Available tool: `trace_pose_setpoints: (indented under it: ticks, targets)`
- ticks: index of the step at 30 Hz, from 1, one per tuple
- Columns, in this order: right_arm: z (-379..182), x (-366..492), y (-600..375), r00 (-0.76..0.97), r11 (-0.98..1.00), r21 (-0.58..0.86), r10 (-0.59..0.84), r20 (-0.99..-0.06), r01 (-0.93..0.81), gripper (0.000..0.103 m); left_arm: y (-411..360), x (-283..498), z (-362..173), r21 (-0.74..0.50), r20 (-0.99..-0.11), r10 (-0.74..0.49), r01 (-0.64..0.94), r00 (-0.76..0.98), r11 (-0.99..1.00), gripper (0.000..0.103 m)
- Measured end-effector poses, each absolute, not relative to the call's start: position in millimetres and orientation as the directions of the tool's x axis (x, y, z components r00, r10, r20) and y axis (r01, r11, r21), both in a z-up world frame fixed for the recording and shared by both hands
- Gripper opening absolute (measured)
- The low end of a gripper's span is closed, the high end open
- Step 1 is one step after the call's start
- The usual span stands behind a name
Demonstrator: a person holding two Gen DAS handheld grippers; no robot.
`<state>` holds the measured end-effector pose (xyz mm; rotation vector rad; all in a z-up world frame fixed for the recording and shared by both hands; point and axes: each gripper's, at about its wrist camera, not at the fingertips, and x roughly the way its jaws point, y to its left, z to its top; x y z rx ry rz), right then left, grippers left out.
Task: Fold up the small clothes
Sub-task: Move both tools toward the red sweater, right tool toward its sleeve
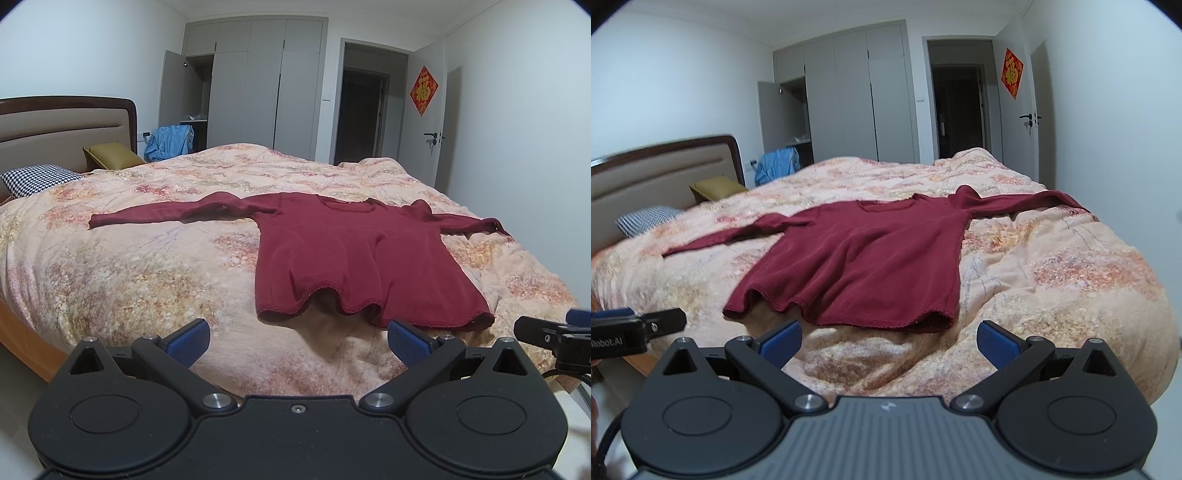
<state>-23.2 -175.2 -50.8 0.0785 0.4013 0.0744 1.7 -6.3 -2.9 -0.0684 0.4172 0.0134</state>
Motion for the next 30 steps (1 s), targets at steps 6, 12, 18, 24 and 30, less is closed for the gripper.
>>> trace_pose_setpoints:
  ticks: [6,12,18,24,30]
  targets:
    - [-34.5,-21.1,-160.0,0.934,0.992,-0.125,-0.014,-0.358,-0.033,0.103,-4.4,23.5,4.2,-0.062,-0.439,-0.011,-0.018,0.898,0.998,0.102]
    - [-24.3,-15.7,-160.4,0.936,0.984,-0.175,-0.038,-0.35,-0.026,0.103,-12.2,55.4,15.8,-0.098,-0.452,-0.062,0.019,0.89,0.995,0.102]
    - [-16.3,5.5,-171.0,0.929,0.983,-0.181,-0.054,-0.366,-0.014,0.103,-16.7,86.5,31.6,-0.078,-0.441,-0.064,0.033,0.895,0.996,0.102]
    - [-10.8,35.9,-185.0,0.923,0.986,-0.169,-0.066,-0.379,0.001,0.103,-20.4,129.3,39.8,-0.063,-0.448,-0.044,0.018,0.893,0.998,0.102]
    - [-12.1,79.2,-200.6,0.907,0.98,-0.197,-0.079,-0.414,-0.005,0.103,-25.4,178.9,38.0,-0.049,-0.482,-0.027,0.004,0.876,0.999,0.102]
